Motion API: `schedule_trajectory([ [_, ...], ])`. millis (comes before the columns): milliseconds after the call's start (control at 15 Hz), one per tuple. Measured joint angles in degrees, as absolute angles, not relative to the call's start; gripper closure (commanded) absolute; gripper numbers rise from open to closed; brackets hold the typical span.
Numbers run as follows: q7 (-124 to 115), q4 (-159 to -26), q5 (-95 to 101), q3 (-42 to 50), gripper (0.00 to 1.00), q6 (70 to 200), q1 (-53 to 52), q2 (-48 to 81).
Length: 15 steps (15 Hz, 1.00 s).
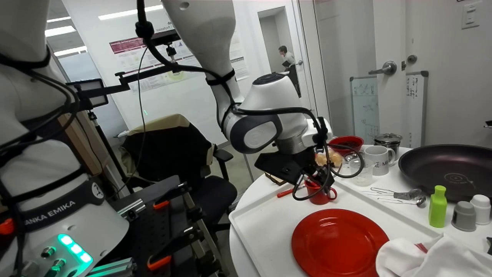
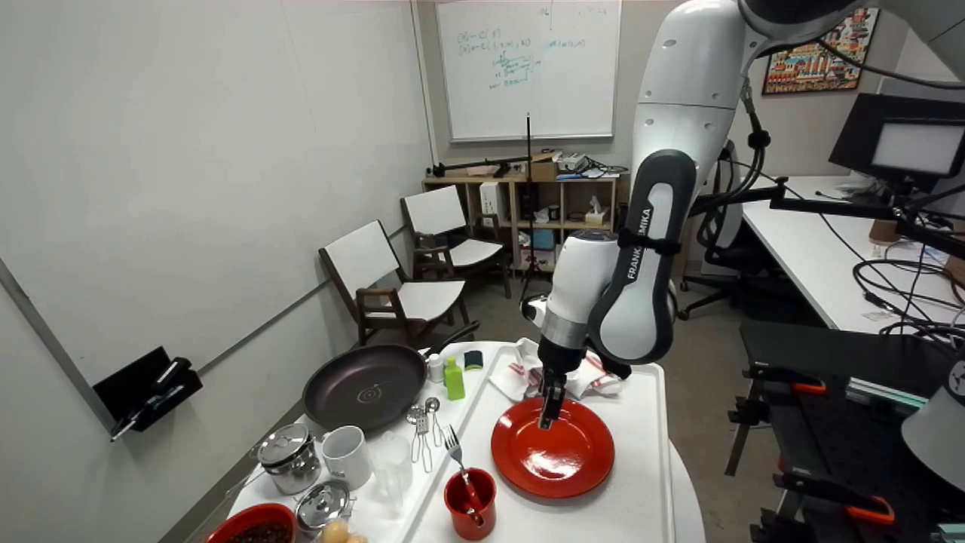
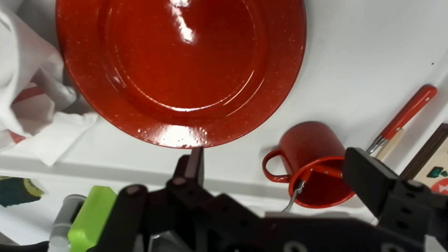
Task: Wipe the red plate with the towel on the left, and then shift the red cup to the rear
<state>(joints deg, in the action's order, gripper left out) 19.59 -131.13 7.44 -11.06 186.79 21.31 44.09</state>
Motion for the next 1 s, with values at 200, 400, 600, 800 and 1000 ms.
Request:
schedule_trajectory([
  [200,18.8,-133.4,7.6,-9.0,0.00,186.4,16.8,42.9],
  [400,17.2,-134.7,7.6,-7.1,0.00,184.6,11.9,41.5],
  [600,15.8,-135.5,7.6,-7.2,0.00,182.8,9.0,40.2],
  [800,14.9,-136.2,7.6,-9.8,0.00,181.8,8.9,40.0],
  [1000,13.7,-136.8,7.4,-13.0,0.00,182.0,9.4,40.1],
])
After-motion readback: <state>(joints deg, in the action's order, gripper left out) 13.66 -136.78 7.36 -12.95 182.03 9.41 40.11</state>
